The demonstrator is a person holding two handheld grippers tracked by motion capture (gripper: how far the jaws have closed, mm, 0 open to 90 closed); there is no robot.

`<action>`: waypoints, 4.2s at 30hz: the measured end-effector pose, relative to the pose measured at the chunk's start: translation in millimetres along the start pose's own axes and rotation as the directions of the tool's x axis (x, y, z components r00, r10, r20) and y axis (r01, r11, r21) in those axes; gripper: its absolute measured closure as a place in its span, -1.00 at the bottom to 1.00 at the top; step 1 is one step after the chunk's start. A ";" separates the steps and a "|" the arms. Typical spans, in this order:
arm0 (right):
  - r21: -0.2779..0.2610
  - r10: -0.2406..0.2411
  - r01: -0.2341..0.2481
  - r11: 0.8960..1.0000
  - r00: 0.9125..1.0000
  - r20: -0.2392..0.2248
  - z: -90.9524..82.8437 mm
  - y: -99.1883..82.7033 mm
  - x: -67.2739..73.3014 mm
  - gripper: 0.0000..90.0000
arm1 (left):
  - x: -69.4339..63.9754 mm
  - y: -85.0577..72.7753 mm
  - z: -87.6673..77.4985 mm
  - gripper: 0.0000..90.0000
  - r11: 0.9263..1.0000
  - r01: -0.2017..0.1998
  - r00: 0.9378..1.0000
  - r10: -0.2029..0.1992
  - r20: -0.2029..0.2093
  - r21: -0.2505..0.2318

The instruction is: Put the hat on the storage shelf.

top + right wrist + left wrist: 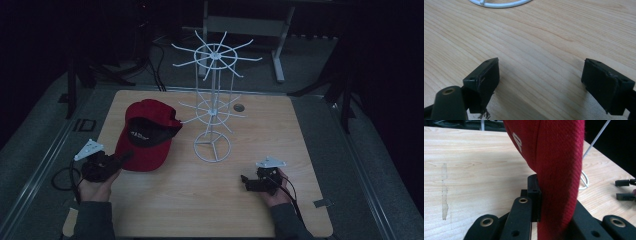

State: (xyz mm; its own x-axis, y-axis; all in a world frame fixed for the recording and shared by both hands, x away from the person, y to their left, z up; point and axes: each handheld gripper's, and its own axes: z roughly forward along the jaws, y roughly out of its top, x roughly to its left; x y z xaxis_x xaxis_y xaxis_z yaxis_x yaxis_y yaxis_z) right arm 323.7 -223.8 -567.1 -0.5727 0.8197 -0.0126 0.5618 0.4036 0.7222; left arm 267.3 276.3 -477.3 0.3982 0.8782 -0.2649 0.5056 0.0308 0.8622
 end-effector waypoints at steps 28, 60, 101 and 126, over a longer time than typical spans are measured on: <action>0.000 0.002 -0.002 1.000 1.000 0.000 0.0 0.0 0.1 -0.67 | -14.8 35.2 -7.2 0.90 0.997 -0.013 0.999 0.010 -0.034 -0.073; 0.000 0.003 -0.003 1.000 1.000 0.000 0.0 0.2 0.2 -0.67 | -23.7 68.3 -12.9 0.90 0.989 -0.032 0.998 0.023 -0.061 -0.145; 0.000 0.004 -0.004 1.000 1.000 0.000 -0.1 0.2 0.3 -0.67 | -32.5 128.8 -27.4 0.90 0.959 -0.056 0.995 0.032 -0.090 -0.279; 0.000 0.004 -0.004 1.000 1.000 0.000 -0.2 0.1 0.3 -0.67 | -42.8 143.8 -24.0 0.90 0.947 -0.060 0.996 0.035 -0.084 -0.317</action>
State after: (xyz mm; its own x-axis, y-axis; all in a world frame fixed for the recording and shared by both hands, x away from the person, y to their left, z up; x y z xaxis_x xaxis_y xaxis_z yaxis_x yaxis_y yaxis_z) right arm 323.4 -223.6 -566.9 -0.5708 0.8210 -0.0097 0.5642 0.4008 0.7219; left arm 304.6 254.6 -331.6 0.3503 0.9155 -0.1977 0.2124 0.1279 0.9688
